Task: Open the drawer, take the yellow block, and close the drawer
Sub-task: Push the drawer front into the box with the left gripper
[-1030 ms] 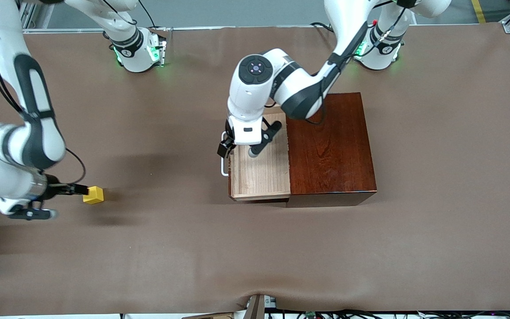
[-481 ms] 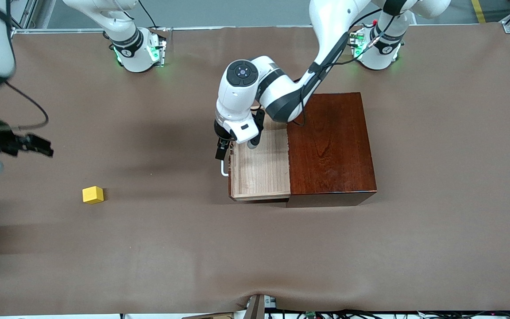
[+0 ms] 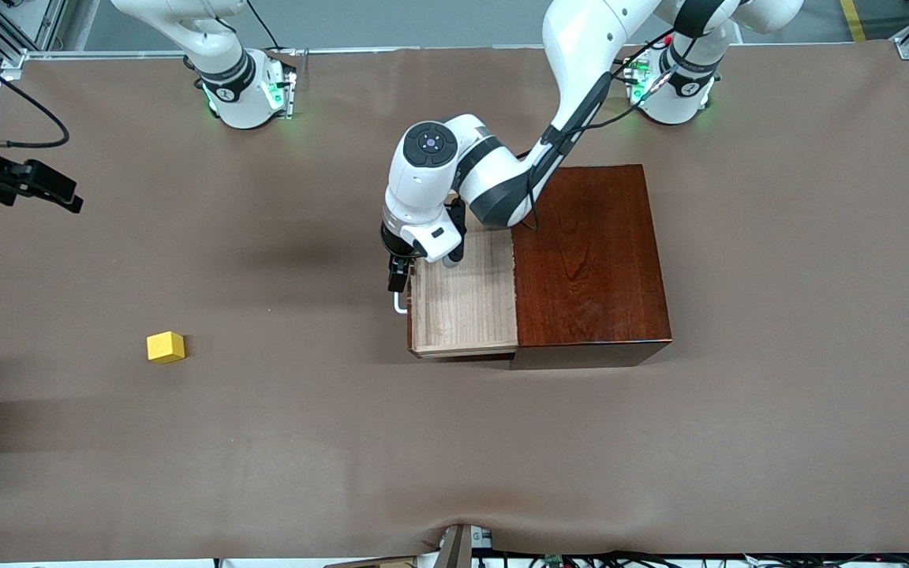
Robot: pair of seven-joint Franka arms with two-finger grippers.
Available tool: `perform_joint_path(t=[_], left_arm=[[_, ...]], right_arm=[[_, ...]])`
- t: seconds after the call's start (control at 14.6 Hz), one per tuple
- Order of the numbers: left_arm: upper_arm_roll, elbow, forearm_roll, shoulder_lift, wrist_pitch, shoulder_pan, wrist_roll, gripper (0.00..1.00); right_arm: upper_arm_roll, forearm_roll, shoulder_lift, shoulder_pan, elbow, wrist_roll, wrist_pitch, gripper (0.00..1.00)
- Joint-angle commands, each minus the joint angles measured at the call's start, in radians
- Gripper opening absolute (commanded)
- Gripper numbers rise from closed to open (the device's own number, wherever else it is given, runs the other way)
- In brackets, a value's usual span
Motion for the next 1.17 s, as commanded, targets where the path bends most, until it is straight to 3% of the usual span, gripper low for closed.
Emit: perform_joint_path(t=[0.0,0.27,0.48,1.1], left_arm=[[0.026,0.025,-0.005,0.008,-0.072,-0.010,-0.025,1.00],[0.034,0.026,-0.007,-0.004,-0.207,-0.006,-0.025,1.00],[0.078,0.029,-0.004,-0.009,-0.284,-0.015,-0.025,1.00],[0.091,0.029,0.228,-0.050,-0.481,-0.015,-0.023,1.00]], right_arm=[[0.003,-0.021,0.002,0.003,0.026,0.017,-0.013,1.00],[0.003,-0.017,0.004,-0.002,0.028,0.015,-0.010,1.00],[0.003,-0.021,0.004,-0.003,0.031,0.006,-0.010,1.00],[0.001,-0.024,0.005,-0.003,0.031,-0.080,-0.005,1.00]])
